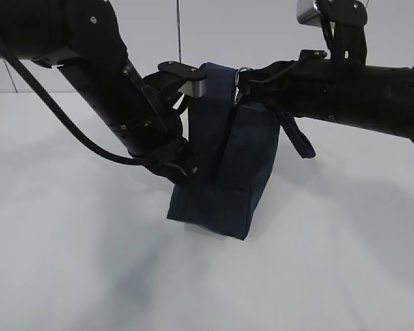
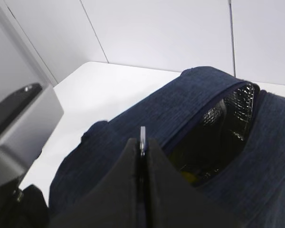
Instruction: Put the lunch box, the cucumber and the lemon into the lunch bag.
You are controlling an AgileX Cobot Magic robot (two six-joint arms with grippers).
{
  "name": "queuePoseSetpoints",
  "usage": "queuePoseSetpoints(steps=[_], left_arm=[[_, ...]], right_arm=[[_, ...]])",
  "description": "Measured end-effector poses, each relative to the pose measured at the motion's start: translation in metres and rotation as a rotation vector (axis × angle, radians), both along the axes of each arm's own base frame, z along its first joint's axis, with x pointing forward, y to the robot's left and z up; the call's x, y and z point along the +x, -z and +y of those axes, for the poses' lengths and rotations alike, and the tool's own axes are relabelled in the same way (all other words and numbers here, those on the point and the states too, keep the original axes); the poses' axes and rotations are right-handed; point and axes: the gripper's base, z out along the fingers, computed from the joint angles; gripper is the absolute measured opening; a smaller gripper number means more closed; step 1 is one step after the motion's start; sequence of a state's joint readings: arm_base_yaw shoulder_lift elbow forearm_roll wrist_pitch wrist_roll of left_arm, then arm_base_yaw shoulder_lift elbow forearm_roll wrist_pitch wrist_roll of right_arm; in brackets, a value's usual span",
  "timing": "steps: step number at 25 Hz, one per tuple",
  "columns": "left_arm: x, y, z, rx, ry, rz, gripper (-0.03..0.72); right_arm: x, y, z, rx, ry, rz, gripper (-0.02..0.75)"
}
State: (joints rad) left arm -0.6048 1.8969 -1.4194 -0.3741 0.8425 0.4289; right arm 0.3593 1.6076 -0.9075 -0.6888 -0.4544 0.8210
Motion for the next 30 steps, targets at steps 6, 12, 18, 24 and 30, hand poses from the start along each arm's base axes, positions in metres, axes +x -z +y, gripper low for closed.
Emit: queuePoseSetpoints(steps=[6,12,18,24,30], left_arm=[[-0.002,0.003,0.000,-0.008,-0.009,0.017,-0.010],[-0.002,0.004,0.000,-0.011,-0.011,0.020,-0.010],[-0.002,0.004,0.000,-0.012,-0.012,0.020,-0.010],[-0.002,0.004,0.000,-0.012,-0.012,0.020,-0.010],[-0.002,0.004,0.000,-0.012,-0.012,0.020,-0.010]], right_arm=[[0.000,0.000,0.000,-0.011,0.007,-0.010,0.000],[0.003,-0.002,-0.003,0.000,0.053,-0.027,0.000],[0.010,0.001,-0.005,0.029,0.103,-0.011,0.000],[0.024,0.000,0.000,0.039,0.115,-0.014,0.000],[0.043,-0.006,0.004,0.020,0.138,-0.011,0.000]])
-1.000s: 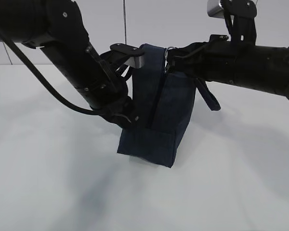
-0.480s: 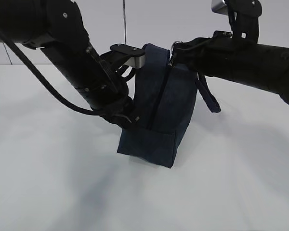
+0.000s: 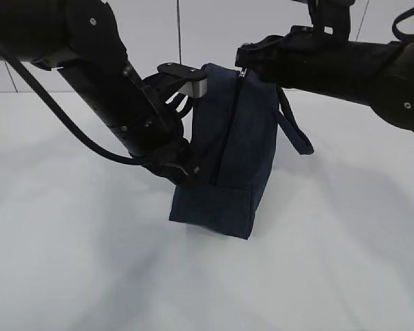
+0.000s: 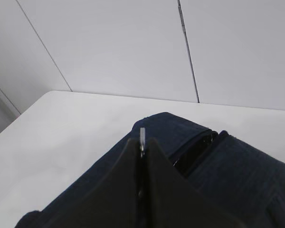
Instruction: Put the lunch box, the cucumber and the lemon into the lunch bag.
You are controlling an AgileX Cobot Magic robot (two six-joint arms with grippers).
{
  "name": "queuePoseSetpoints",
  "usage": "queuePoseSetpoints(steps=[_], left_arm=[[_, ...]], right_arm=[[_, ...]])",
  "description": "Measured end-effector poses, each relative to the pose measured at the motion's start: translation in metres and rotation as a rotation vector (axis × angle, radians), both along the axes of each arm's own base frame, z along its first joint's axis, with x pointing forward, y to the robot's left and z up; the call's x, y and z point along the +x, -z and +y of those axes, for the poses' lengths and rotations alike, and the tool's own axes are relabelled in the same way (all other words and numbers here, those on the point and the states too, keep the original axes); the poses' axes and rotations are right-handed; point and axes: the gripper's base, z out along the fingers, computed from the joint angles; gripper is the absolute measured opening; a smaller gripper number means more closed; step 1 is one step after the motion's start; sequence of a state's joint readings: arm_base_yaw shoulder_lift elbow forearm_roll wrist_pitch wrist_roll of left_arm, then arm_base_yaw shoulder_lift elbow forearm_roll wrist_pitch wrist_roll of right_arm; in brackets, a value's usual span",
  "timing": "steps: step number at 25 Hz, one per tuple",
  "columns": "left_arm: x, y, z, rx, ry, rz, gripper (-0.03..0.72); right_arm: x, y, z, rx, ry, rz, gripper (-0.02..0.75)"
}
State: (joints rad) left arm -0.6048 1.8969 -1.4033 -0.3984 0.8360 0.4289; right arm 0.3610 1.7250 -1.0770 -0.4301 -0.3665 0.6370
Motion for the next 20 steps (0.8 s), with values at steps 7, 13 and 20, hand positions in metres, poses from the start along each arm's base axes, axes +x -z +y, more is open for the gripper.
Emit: queuePoseSetpoints(steps=[7,13,20], left_arm=[[0.000,0.000,0.000,0.000,0.000,0.000,-0.010],[0.000,0.000,0.000,0.000,0.000,0.000,-0.010],[0.001,-0.003,0.000,-0.012,-0.015,-0.017,0.017]], right_arm=[[0.015,-0.002,0.003,-0.012,0.015,0.003,0.000],[0.020,0.001,-0.003,-0.017,0.039,0.017,0.000],[0.020,0.002,-0.003,-0.017,0.040,0.020,0.000]])
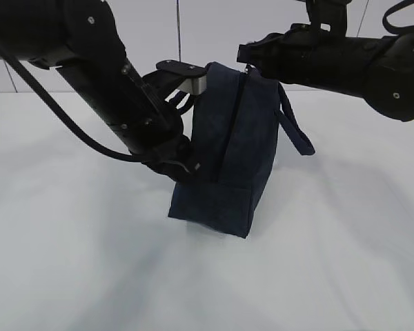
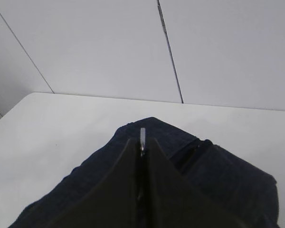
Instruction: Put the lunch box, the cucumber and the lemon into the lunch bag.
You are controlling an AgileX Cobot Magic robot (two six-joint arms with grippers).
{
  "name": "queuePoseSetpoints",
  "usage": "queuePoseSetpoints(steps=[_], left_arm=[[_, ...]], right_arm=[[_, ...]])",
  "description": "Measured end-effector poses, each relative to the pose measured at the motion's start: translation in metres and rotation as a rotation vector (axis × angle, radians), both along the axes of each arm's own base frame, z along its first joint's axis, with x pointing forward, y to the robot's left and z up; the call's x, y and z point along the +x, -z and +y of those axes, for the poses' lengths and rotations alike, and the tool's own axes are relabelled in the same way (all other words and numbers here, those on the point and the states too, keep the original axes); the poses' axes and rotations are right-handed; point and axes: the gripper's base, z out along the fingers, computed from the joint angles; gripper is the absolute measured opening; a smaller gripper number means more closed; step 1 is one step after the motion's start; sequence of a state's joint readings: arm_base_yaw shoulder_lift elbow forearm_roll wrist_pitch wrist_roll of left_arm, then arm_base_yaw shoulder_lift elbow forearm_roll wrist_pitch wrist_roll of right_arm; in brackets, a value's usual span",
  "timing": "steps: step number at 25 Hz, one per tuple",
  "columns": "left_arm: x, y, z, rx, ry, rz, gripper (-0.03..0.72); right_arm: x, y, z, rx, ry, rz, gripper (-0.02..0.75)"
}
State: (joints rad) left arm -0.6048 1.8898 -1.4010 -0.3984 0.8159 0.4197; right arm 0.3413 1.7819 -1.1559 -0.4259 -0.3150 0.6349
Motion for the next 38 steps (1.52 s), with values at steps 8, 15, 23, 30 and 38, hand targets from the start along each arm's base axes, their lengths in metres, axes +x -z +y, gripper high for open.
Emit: queuePoseSetpoints(steps=[8,15,23,30,38], left_arm=[[-0.007,-0.038,0.003,-0.104,-0.076,-0.052,0.313],[-0.001,-0.056,0.001,-0.154,-0.098,-0.134,0.355],[0.019,-0.083,0.001,-0.124,-0.067,-0.245,0.356],[0.044,-0.074,0.000,-0.086,-0.068,-0.201,0.357],[0.057,-0.056,-0.014,-0.124,-0.073,-0.127,0.356]], right_arm=[[0.000,0.001,-0.001,-0.001,0.005,0.004,0.000],[0.000,0.001,-0.001,-0.001,0.005,0.004,0.000],[0.001,0.001,-0.001,-0.001,0.006,0.004,0.000],[0.001,0.001,-0.001,-0.001,0.006,0.004,0.000],[0.001,0.001,-0.001,-0.002,0.007,0.006,0.000]])
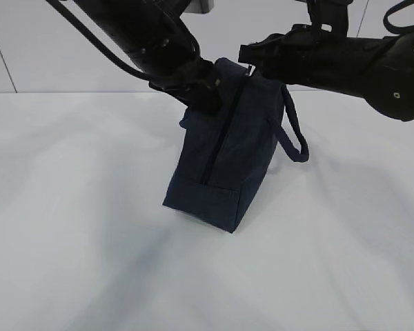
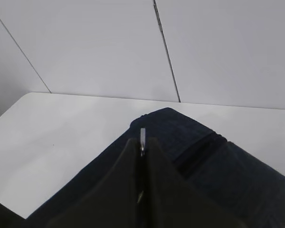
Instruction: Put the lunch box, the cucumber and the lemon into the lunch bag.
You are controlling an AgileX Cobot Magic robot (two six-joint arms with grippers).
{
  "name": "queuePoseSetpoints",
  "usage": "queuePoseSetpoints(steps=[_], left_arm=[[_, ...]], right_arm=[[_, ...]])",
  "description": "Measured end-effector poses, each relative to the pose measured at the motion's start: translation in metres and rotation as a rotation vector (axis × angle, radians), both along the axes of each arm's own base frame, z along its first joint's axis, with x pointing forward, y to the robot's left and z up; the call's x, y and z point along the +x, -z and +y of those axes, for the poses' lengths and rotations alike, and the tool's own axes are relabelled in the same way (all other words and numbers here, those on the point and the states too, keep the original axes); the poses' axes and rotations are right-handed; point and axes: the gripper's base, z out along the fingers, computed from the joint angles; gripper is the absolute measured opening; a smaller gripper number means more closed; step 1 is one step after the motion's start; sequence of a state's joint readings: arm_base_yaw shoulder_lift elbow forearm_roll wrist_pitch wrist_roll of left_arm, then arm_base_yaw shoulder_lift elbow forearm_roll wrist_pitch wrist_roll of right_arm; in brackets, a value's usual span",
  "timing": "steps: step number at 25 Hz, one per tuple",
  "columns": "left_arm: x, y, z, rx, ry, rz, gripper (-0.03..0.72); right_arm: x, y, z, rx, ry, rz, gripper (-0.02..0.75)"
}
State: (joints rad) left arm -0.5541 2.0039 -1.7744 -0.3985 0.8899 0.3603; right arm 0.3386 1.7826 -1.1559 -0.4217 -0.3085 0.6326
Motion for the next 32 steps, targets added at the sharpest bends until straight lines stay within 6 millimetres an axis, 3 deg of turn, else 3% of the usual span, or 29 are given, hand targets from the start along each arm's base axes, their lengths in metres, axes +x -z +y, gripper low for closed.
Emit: queuePoseSetpoints(steps=[4,7,9,14,19,32], left_arm=[[0.003,0.014,-0.002,0.002,0.012,0.046,0.276],[0.002,0.016,-0.003,0.007,0.026,0.055,0.087],[0.001,0.016,-0.002,0.013,0.033,0.058,0.033],[-0.001,0.018,0.000,0.050,0.055,0.076,0.017],[-0.004,0.019,0.002,0.081,0.077,0.105,0.016],[-0.017,0.006,0.008,0.109,0.118,0.158,0.015]], right_arm=[[0.000,0.000,0.000,0.000,0.000,0.000,0.000],[0.000,0.000,0.000,0.000,0.000,0.000,0.000],[0.000,0.000,0.000,0.001,0.001,0.000,0.000],[0.003,0.007,0.000,0.022,0.018,0.026,0.000],[0.008,0.000,0.001,0.040,0.026,0.007,0.000],[0.040,0.004,-0.007,0.005,0.093,0.048,0.000]])
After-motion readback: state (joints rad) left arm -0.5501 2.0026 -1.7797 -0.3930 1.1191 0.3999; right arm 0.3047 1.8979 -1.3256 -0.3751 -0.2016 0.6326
